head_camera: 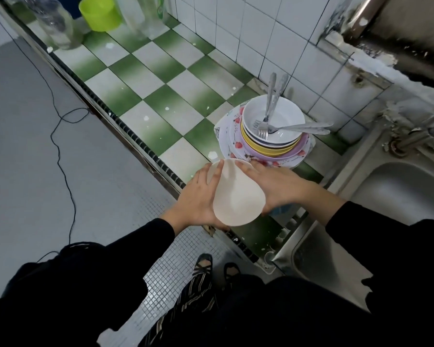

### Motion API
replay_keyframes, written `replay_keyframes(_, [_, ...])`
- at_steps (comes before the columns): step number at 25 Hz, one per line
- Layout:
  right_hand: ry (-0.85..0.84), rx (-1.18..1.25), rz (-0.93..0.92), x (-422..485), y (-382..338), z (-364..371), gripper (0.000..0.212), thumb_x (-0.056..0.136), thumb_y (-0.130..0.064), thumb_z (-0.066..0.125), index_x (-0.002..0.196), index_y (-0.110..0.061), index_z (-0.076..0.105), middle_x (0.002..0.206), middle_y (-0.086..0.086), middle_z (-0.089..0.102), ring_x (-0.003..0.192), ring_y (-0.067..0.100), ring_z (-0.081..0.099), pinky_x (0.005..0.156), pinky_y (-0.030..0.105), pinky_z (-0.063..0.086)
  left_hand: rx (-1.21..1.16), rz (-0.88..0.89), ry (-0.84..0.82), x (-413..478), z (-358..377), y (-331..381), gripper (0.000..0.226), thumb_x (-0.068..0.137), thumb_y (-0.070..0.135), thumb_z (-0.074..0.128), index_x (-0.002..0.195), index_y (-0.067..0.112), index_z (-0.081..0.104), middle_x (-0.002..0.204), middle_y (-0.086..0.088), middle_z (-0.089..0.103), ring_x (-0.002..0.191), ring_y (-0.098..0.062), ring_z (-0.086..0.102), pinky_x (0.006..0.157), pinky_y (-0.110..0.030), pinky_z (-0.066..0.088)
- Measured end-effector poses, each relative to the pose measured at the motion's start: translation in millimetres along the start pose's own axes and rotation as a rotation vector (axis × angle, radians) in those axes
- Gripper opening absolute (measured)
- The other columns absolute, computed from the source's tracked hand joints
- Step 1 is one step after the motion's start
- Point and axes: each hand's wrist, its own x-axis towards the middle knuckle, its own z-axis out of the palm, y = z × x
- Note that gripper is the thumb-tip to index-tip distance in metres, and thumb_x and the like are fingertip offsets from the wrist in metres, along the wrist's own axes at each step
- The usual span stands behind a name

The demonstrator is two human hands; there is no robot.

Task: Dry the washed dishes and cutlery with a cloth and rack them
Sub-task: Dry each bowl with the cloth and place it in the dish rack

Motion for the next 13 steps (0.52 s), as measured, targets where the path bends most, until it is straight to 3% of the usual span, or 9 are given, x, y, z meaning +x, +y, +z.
replay_keyframes(8, [0.018, 0.0, -0.02, -7.0, 6.9, -3.0, 0.133, 0.061, -0.06, 0.079, 0.148, -0.033, -0.018, 0.15, 0.001, 0.029, 0.129, 0.023, 0.043, 0.094, 0.044, 0.051, -0.034, 0.033, 0.064, -6.0, -9.5, 3.6, 0.132, 0.047, 0.087, 0.061, 0.149, 0.029, 0.0, 0.147, -0.024, 0.03, 0.133, -0.037, 0.035, 0.097, -0.049, 0.047])
replay_keyframes(13, [0.028, 0.019, -0.012, -10.9, 4.7, -15.8, 0.136, 0.062, -0.048, 0.085, 0.152, -0.025, -0.014, 0.158, -0.001, 0.02, 0.133, 0.022, 0.04, 0.093, 0.04, 0.048, -0.097, 0.029, 0.091, -8.5, -16.0, 6.3, 0.14, 0.044, 0.078, 0.075, 0.149, 0.029, -0.002, 0.149, -0.022, 0.022, 0.136, -0.036, 0.028, 0.098, -0.053, 0.046])
